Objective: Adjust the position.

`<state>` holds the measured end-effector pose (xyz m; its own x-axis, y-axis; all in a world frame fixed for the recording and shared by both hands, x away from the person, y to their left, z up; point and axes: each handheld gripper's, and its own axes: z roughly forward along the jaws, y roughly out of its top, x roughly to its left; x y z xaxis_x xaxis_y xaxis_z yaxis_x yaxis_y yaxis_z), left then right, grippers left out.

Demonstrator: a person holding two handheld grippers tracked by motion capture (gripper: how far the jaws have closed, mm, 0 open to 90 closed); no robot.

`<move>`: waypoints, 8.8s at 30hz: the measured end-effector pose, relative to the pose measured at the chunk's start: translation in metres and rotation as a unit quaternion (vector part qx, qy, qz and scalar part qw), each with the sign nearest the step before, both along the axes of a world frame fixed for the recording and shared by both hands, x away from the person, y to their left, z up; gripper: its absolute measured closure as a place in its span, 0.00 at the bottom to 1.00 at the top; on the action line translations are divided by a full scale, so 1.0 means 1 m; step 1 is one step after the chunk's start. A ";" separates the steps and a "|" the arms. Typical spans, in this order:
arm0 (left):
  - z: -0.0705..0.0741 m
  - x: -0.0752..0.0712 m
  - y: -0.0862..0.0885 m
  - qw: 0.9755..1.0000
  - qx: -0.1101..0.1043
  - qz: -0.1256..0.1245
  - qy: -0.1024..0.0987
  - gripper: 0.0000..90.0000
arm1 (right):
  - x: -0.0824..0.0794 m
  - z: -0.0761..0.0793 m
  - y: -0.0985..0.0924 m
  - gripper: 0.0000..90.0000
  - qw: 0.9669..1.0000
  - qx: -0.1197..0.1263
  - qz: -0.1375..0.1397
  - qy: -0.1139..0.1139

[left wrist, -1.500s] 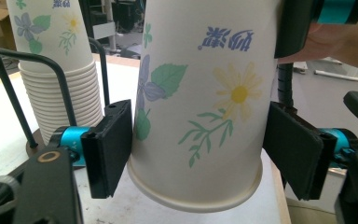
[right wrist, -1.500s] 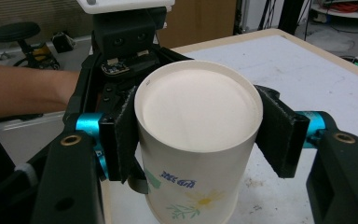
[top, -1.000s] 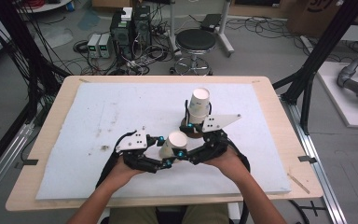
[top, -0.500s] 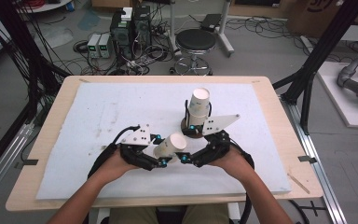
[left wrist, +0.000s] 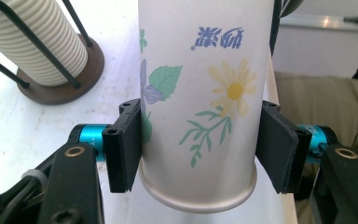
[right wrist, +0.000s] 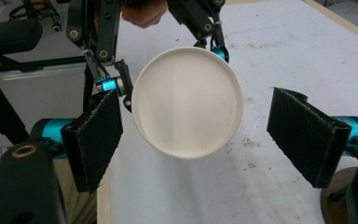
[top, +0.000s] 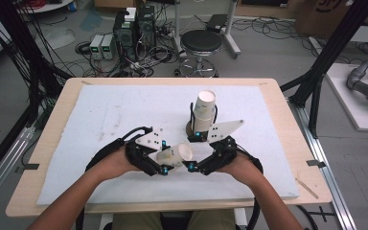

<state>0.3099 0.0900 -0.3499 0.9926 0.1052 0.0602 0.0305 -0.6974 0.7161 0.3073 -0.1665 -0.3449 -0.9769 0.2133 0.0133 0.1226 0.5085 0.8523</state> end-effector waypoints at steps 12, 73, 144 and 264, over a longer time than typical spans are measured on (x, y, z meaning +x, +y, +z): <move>0.000 -0.002 -0.008 0.999 0.043 -0.019 0.001 0.41 | -0.001 -0.003 0.016 0.22 0.998 -0.047 0.032 -0.014; -0.037 -0.016 0.019 0.967 -0.247 0.034 0.045 0.21 | -0.013 -0.030 -0.026 0.42 0.996 0.082 0.035 0.000; 0.024 0.001 -0.001 0.999 0.032 0.024 0.029 0.41 | -0.003 0.002 0.021 0.25 0.993 -0.106 0.042 -0.043; -0.077 -0.016 0.117 0.901 -0.326 0.286 -0.032 0.21 | -0.017 -0.047 -0.100 0.39 0.964 0.150 -0.206 -0.072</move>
<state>0.2938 0.2065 -0.4267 0.7611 0.6325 -0.1437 0.1954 -0.0123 0.9806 0.2907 -0.2665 -0.3921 -0.8069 0.5907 0.0056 0.1316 0.1704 0.9766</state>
